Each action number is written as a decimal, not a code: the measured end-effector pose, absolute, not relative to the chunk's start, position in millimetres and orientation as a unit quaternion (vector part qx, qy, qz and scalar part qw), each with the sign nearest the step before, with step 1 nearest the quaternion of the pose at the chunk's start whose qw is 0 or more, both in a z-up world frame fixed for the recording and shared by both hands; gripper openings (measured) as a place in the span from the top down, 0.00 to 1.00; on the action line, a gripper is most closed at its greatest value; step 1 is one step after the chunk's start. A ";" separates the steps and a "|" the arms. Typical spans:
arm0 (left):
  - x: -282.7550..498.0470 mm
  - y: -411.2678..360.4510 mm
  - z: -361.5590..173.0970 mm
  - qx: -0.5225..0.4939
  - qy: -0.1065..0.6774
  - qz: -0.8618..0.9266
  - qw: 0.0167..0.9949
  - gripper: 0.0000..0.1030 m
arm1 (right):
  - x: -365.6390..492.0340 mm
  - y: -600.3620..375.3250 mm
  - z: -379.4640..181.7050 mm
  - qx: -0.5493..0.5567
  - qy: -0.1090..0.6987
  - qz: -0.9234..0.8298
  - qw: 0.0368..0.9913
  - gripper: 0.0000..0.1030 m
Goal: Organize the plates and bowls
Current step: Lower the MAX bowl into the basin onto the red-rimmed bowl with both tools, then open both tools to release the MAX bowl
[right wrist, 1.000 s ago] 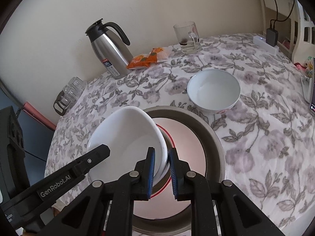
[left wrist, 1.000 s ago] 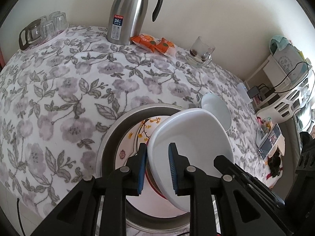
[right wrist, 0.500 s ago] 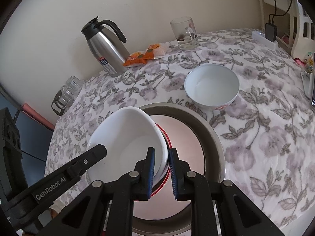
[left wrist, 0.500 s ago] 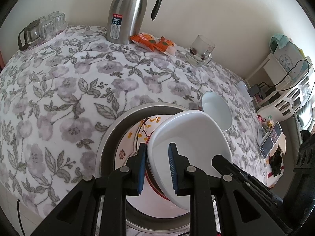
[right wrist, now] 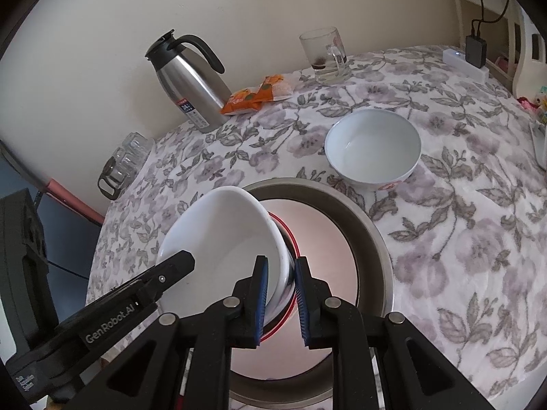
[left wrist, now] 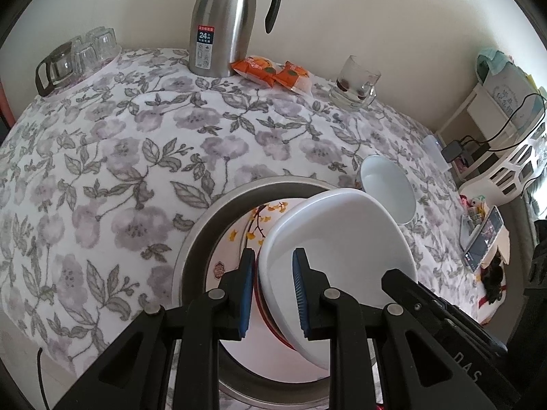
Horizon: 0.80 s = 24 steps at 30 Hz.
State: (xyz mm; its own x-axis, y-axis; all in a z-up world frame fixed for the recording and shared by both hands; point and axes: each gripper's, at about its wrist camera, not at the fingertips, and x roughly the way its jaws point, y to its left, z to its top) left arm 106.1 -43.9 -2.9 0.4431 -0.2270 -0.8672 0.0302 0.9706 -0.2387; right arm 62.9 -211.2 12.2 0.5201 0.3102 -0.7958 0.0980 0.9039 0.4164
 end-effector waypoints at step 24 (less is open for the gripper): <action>98.3 -26.3 22.3 -0.128 0.471 -0.043 0.872 0.44 | 54.9 -219.0 41.1 0.178 0.435 0.051 0.881 0.63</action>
State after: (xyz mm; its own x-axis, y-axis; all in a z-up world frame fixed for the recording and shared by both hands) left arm 98.3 -26.3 22.3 0.5523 -0.1952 -0.8105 -0.0468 0.9634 -0.2639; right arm 54.9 -219.0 41.1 0.6160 0.2438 -0.7490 0.0655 0.9318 0.3571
